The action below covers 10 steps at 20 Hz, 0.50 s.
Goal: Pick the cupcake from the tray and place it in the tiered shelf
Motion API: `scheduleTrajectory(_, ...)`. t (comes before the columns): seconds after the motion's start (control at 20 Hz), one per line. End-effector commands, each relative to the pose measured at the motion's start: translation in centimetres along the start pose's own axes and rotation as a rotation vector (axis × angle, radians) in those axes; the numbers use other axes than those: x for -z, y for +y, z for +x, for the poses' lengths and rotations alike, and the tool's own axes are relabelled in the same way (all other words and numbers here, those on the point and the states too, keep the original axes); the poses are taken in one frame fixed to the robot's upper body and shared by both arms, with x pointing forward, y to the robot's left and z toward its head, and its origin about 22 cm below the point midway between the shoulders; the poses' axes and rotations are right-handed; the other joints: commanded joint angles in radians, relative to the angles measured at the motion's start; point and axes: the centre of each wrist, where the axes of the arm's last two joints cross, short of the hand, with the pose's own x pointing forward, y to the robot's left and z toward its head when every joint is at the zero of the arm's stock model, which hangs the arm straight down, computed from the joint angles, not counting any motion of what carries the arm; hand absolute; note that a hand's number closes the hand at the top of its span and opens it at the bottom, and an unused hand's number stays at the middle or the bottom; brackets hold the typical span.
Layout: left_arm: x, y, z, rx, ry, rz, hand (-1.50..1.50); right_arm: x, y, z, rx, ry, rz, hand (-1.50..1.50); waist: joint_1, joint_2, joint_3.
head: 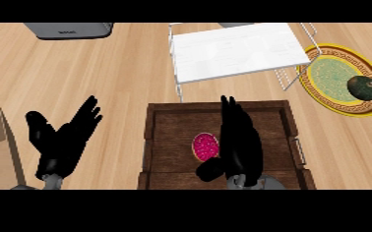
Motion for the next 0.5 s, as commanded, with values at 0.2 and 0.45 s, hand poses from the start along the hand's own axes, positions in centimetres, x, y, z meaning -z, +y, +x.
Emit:
scheduleTrajectory(0.2,1.1,2.1,-2.4,0.039,0.073,0.077,0.00,1.3,1.0,1.4,-0.056,0.231,-0.052,-1.50,0.015,0.012,-0.031)
scheduleTrajectory(0.45,1.5,2.0,-3.9,0.050,0.073,0.065,0.00,1.8,2.7,0.0,-0.048,0.211,-0.064,-1.50,0.015,0.012,-0.030)
